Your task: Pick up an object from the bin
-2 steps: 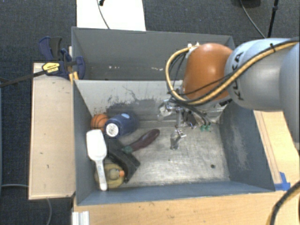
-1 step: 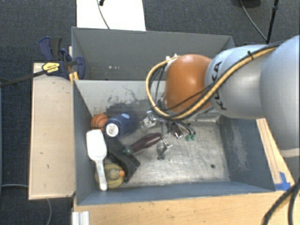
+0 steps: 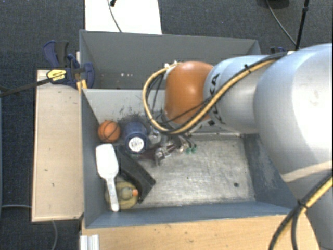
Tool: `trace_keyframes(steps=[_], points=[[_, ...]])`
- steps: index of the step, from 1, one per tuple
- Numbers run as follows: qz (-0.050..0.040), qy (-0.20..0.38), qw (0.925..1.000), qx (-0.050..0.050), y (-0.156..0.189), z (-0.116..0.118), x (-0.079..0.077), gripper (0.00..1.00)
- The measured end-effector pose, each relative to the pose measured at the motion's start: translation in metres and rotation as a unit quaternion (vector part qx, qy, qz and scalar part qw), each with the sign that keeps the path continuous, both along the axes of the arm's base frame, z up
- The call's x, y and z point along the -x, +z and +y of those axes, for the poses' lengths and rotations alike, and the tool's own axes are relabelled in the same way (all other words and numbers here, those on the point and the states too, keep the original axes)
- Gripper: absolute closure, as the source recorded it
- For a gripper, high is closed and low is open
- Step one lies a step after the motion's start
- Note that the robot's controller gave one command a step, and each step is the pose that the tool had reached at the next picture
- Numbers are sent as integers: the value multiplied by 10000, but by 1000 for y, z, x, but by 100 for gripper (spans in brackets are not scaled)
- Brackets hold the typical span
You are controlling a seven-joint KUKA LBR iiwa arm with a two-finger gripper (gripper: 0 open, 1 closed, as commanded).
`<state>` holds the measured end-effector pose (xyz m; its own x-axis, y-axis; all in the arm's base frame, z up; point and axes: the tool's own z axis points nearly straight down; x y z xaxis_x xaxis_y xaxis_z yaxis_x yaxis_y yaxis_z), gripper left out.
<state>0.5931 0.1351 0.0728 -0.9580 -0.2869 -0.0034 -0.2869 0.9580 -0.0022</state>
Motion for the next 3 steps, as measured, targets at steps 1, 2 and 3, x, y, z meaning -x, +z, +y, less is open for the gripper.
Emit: trace_keyframes(steps=[1, 2, 3], points=[[0, 3, 10000, 0, 0, 0, 0, 100], [37, -333, 9994, 9, 43, 25, 23, 100], [-8, -551, 9985, -31, 83, 41, 28, 100]])
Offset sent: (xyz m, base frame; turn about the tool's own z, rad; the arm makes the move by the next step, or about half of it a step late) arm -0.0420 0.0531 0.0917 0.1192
